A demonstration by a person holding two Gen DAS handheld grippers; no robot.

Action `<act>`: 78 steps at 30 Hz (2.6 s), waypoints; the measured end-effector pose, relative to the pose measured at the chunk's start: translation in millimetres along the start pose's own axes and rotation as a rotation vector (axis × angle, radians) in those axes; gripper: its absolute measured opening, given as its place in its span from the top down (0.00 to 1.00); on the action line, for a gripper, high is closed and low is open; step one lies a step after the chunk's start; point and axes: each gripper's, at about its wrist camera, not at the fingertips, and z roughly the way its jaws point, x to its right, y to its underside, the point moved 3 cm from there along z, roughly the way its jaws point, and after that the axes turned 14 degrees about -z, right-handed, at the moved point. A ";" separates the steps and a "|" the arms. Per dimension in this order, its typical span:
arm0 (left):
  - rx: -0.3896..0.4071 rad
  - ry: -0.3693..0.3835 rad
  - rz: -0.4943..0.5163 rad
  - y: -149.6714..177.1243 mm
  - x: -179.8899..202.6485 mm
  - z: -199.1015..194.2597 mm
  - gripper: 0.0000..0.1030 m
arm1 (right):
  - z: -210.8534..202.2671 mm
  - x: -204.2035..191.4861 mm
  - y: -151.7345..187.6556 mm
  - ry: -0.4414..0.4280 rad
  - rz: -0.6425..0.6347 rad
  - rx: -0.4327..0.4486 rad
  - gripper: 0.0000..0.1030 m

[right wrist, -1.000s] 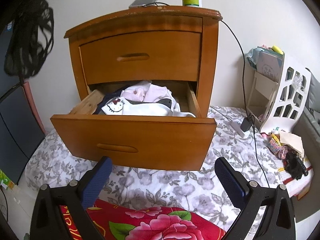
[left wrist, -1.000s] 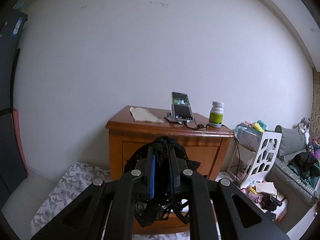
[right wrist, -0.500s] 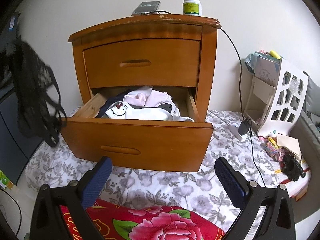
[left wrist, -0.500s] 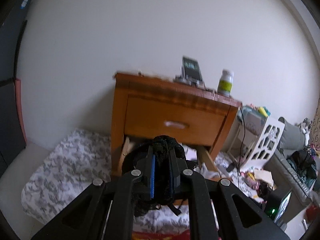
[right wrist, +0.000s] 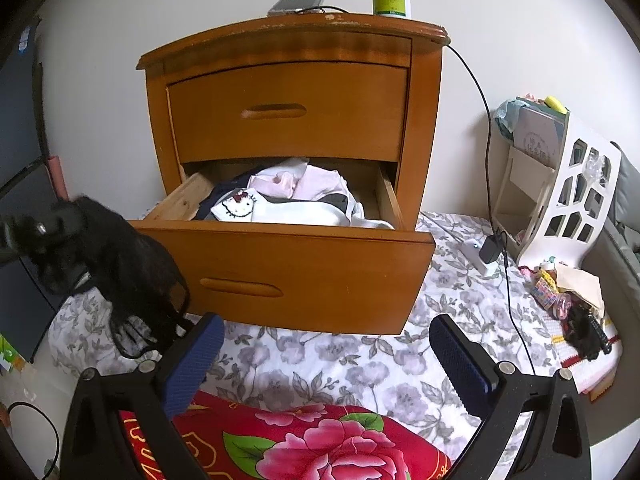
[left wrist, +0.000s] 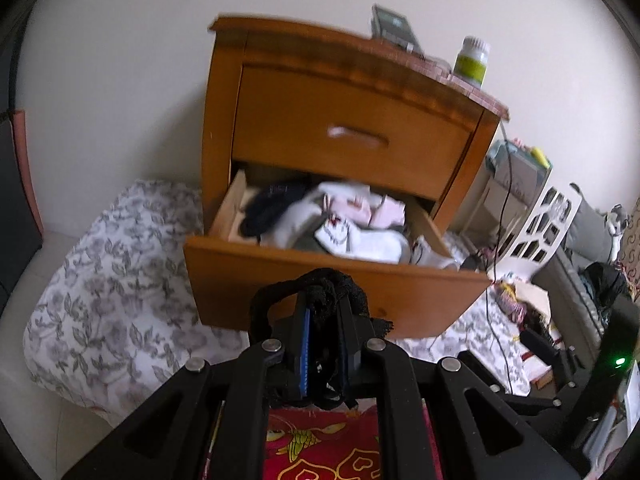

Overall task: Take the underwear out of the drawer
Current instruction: 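Lower the black lace fabric onto the bedsheet and open the left gripper, then move the right gripper into the drawer over the white Hello Kitty sock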

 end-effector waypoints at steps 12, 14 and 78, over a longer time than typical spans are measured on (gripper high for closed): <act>-0.142 -0.056 -0.025 28.6 -17.4 63.5 0.89 | 18.6 -2.8 7.7 -0.010 -0.007 -0.047 0.00; -0.164 -0.063 -0.031 33.9 -21.0 74.3 0.89 | 23.0 -2.6 9.6 -0.010 -0.007 -0.058 0.00; 0.188 -0.079 -0.102 1.3 -54.0 29.5 0.02 | 26.8 0.2 -14.0 -0.023 -0.016 -0.049 0.00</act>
